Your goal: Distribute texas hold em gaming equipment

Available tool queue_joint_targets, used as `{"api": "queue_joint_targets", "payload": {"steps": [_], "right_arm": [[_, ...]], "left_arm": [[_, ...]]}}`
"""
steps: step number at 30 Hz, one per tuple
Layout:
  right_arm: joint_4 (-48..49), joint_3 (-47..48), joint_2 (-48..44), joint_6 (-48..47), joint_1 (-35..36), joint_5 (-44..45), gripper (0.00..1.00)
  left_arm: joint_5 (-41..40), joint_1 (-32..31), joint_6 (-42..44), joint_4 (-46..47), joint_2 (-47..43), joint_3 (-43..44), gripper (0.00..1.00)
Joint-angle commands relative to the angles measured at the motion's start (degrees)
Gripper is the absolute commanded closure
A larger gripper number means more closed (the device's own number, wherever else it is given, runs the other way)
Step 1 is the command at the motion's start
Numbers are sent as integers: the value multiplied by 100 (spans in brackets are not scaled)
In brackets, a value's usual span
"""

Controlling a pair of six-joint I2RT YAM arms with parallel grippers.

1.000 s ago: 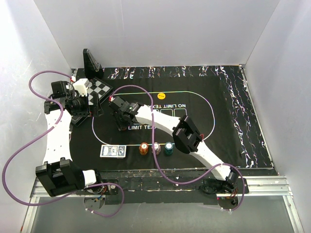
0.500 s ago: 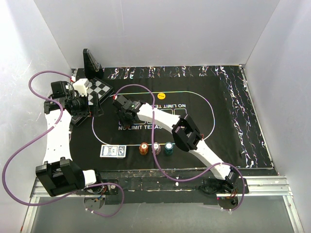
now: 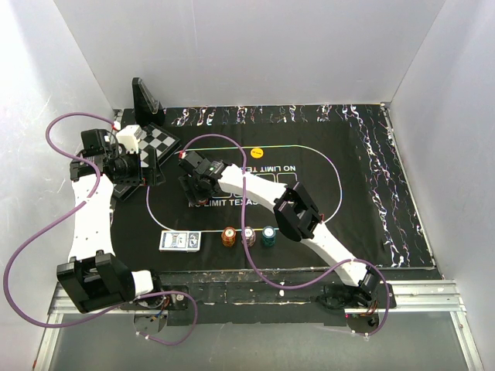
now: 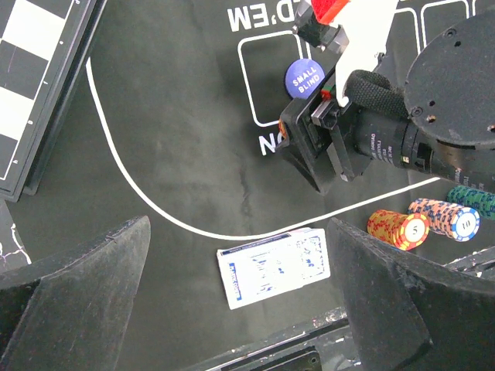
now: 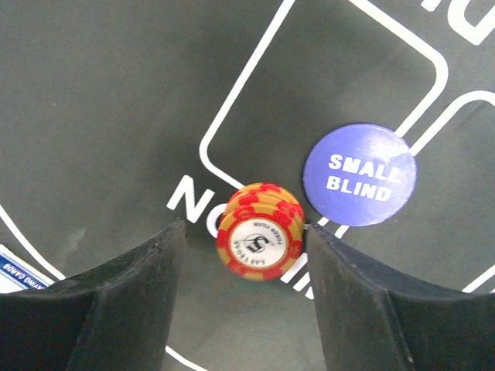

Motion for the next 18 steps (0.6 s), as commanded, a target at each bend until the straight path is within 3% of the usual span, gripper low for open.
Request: {"api": "queue_joint_targets", "payload": {"steps": [1, 6, 12, 18], "right_arm": [[23, -29, -211, -83, 12, -68, 27], [-12, -99, -492, -92, 12, 107, 26], [-12, -582, -1537, -153, 12, 362, 25], [31, -2144, -2758, -136, 126, 65, 15]], "left_arm": [[86, 44, 85, -22, -99, -33, 0], [95, 44, 85, -66, -160, 19, 0], [-2, 61, 59, -83, -204, 63, 0], [-2, 70, 41, -197, -196, 151, 0]]}}
